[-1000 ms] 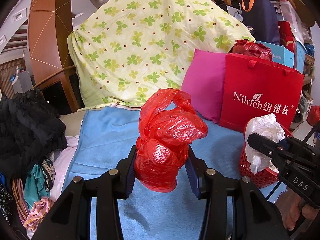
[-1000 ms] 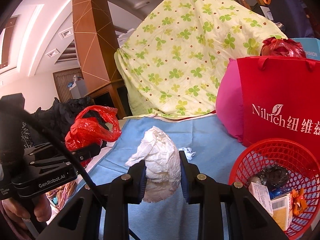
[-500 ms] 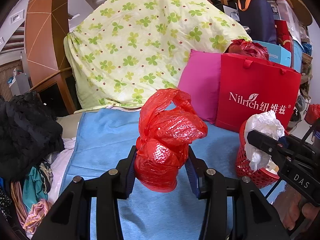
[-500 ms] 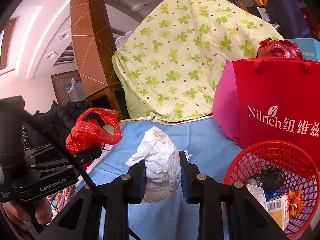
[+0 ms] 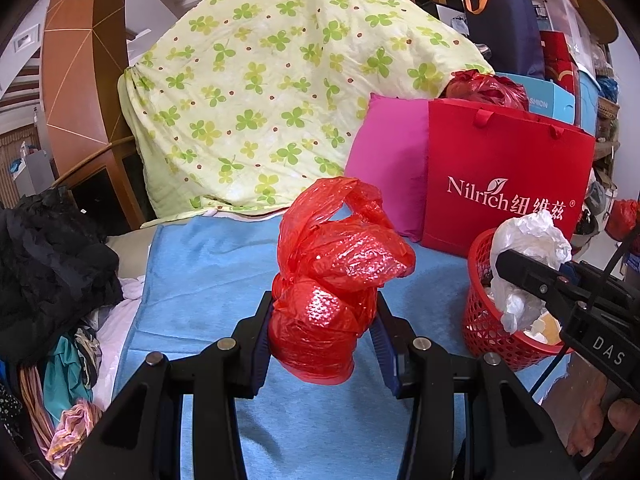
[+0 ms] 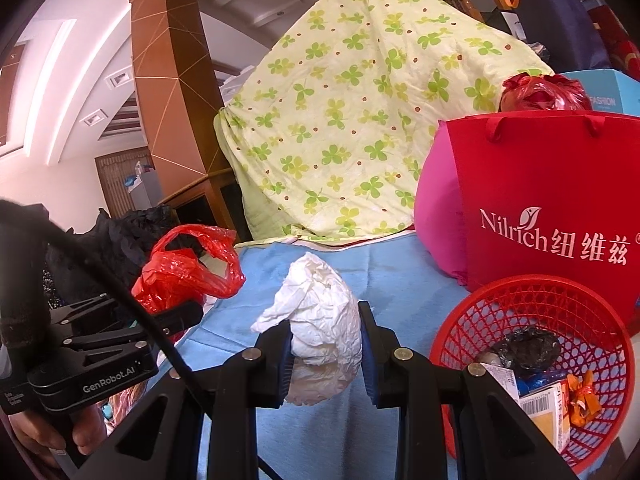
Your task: Collect trash
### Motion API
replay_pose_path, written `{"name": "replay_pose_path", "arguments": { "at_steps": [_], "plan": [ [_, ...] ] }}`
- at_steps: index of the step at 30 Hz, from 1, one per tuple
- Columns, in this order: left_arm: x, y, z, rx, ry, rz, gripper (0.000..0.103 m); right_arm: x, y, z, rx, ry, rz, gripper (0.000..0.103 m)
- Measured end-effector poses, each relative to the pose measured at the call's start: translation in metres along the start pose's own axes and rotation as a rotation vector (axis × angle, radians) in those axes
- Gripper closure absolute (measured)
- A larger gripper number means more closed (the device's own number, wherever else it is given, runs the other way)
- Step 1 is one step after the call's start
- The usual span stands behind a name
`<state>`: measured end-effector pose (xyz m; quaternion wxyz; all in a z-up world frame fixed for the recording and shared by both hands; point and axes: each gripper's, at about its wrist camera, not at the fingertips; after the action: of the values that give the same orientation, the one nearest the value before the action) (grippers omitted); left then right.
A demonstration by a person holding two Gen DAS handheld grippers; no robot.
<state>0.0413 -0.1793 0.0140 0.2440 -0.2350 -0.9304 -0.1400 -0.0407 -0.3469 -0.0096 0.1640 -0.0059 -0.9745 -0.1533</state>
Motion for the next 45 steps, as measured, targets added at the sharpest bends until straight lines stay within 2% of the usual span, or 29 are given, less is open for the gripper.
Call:
{"name": "replay_pose_path", "arguments": {
  "at_steps": [45],
  "plan": [
    [-0.008,-0.01,0.0,-0.012,0.022,0.006,0.055,0.006,-0.017,0.002,-0.069,0.004,0.006,0.073]
  ]
}}
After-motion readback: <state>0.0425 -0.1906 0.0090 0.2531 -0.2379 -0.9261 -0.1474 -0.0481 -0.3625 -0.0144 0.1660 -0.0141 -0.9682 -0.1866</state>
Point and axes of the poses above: each gripper's, at about its wrist camera, not at the fingertips, and x roughly against the way its jaws point, y to its left, z to its underside, and after that the axes turned 1 degree about x, right-handed
